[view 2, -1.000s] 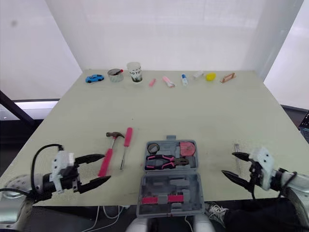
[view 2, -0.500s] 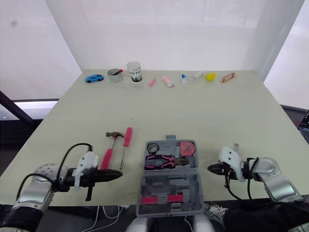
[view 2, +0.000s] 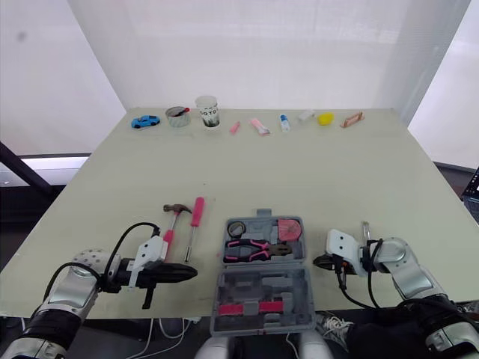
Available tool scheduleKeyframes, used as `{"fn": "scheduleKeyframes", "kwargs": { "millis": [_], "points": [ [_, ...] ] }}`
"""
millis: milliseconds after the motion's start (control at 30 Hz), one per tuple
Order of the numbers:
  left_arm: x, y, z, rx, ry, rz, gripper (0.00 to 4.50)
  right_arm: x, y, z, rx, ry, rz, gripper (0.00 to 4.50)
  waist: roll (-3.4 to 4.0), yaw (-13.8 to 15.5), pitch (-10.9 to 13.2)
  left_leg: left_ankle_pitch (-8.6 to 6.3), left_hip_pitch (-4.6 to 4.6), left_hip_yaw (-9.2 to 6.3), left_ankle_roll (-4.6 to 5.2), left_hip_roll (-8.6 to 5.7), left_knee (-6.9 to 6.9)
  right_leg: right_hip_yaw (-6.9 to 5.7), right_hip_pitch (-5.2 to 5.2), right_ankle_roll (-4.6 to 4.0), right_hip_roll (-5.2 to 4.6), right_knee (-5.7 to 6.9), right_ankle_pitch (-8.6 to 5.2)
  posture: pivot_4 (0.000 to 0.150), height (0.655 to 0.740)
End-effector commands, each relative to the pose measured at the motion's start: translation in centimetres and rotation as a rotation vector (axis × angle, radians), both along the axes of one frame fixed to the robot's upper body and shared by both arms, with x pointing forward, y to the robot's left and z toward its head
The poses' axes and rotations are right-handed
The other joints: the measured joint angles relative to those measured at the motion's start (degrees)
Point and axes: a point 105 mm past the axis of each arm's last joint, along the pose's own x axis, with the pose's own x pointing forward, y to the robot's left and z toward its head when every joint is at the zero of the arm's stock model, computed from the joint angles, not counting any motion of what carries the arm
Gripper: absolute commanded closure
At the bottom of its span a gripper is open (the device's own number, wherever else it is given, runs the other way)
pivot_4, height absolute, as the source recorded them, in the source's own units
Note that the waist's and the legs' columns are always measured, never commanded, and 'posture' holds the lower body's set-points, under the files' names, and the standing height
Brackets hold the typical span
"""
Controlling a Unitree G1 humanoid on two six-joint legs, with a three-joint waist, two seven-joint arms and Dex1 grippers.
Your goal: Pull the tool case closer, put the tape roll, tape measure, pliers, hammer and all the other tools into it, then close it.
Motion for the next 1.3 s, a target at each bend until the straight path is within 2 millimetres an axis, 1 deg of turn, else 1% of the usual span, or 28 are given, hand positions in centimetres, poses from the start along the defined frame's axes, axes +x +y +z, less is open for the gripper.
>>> {"fn": "scheduleKeyframes", "kwargs": {
  "millis": [33, 267, 533, 800, 900, 1133, 1300],
  "points": [
    [-0.1, -0.3, 0.0, 0.003, -0.004, -0.025, 4.37, -0.4, 0.8, 0.1, 0.016, -0.008, 0.036, 4.49, 0.00, -0.02, 0.00, 0.00, 0.00, 0.01, 0.00, 0.00, 0.00, 0.01, 0.00, 0.00, 0.00, 0.00, 0.00, 0.150, 0.7400],
    [0.2, -1.0, -0.5, 0.009, 0.010, -0.045, 4.37, -0.6, 1.7, 0.0, 0.027, -0.003, 0.057, 4.49, 0.00, 0.08, 0.00, 0.00, -0.02, 0.01, 0.00, 0.00, 0.00, 0.01, 0.00, 0.00, 0.00, -0.01, 0.00, 0.150, 0.7400],
    [0.5, -2.1, -1.0, 0.002, 0.018, -0.063, 4.37, -0.7, 2.0, -0.1, 0.027, -0.001, 0.067, 4.49, 0.00, 0.04, -0.01, 0.00, -0.02, 0.00, 0.00, 0.00, 0.02, 0.03, 0.01, 0.00, 0.02, 0.00, 0.00, 0.150, 0.7400],
    [1.4, -2.5, -1.7, 0.024, 0.008, -0.030, 4.37, -0.8, 2.1, -0.4, 0.006, -0.004, 0.074, 4.49, 0.01, 0.08, -0.03, 0.00, -0.01, -0.01, 0.00, 0.00, 0.06, 0.03, 0.02, 0.00, 0.03, 0.01, 0.01, 0.150, 0.7400],
    [1.3, -2.9, -1.9, 0.020, 0.011, -0.040, 4.37, -0.8, 2.2, -0.4, 0.008, -0.006, 0.075, 4.49, 0.02, 0.08, -0.04, 0.00, 0.00, -0.01, 0.00, 0.00, 0.11, 0.03, 0.05, 0.01, 0.03, 0.04, 0.01, 0.150, 0.7400],
    [1.2, -5.0, -2.1, -0.006, 0.007, -0.058, 4.37, -0.5, 2.6, -0.4, 0.013, -0.015, 0.075, 4.49, 0.03, 0.06, -0.04, -0.01, 0.17, -0.11, 0.00, 0.00, 0.31, -0.02, 0.35, 0.01, 0.03, 0.02, 0.01, 0.150, 0.7400],
    [1.2, -5.6, -2.5, -0.016, 0.011, -0.043, 4.37, -0.5, 2.8, -0.4, 0.018, -0.014, 0.078, 4.49, 0.04, 0.02, -0.06, -0.01, 0.18, -0.15, 0.00, 0.00, 0.34, -0.04, 0.39, 0.04, 0.04, 0.02, 0.03, 0.150, 0.7400]
  ]
}}
